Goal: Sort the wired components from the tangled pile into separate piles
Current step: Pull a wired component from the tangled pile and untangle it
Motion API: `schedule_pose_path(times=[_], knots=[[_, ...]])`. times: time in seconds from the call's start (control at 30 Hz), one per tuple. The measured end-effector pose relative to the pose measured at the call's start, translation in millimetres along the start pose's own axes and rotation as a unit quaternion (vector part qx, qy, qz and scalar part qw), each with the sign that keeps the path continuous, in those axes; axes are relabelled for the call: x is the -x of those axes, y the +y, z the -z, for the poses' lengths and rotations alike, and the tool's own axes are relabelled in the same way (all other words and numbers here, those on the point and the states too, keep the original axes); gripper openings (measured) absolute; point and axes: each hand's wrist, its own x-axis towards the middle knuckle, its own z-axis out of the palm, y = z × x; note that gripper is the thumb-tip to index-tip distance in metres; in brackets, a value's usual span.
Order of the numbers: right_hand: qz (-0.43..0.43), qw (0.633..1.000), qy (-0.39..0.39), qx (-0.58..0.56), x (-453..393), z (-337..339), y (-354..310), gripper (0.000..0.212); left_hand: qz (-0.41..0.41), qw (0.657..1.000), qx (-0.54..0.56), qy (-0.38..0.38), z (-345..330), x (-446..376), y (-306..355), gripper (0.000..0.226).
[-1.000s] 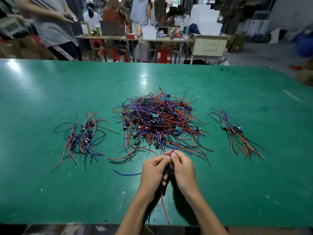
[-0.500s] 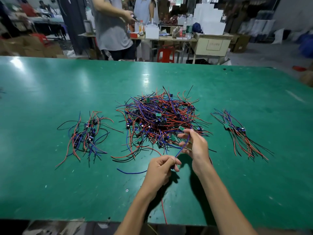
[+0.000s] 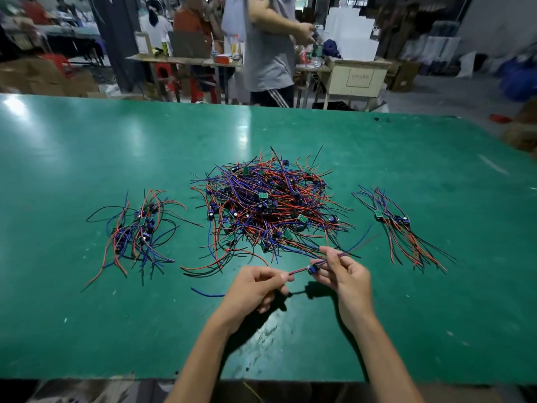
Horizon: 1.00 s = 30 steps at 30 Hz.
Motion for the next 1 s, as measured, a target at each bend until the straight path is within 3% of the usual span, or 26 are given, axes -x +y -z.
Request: schedule_pose_path(times=[0.1,0.2,0.3,0.4,0.53,0.63,0.77,0.9,1.0], knots=[[-0.002,0.999,-0.008,-0.038,-1,3,2,0.022,-0.020,0.999,-0.017,0.024,-3,0,-1,0.013],[-0.002,0.997,-0.022,-0.076,-3,6,0,0.025,-0.105,0.978,-0.138,0.115,-1,3,-6,0.007],[-0.004,0.993,-0.064,-0.095,-4,11,0,0.031,-0.259,0.906,-0.258,0.216,3,7,-14,0.007],[-0.021,0.987,-0.110,-0.114,-4,17,1,0.037,-0.379,0.845,-0.290,0.241,3,10,-20,0.015],[-0.047,0.980,-0.124,-0.147,-3,20,0,0.039,-0.446,0.773,-0.364,0.266,5,10,-26,0.013],[-0.049,0.980,-0.114,-0.157,-4,22,1,0.039,-0.463,0.745,-0.389,0.282,4,11,-29,0.012],[-0.038,0.982,-0.101,-0.157,-5,22,4,0.037,-0.441,0.752,-0.383,0.306,3,12,-30,0.022],[0.029,0.992,-0.031,-0.122,-5,12,1,0.029,-0.407,0.795,-0.322,0.314,2,15,-26,0.014],[0.064,0.995,0.018,-0.079,-10,6,-5,0.027,-0.334,0.853,-0.257,0.310,3,16,-21,0.008]])
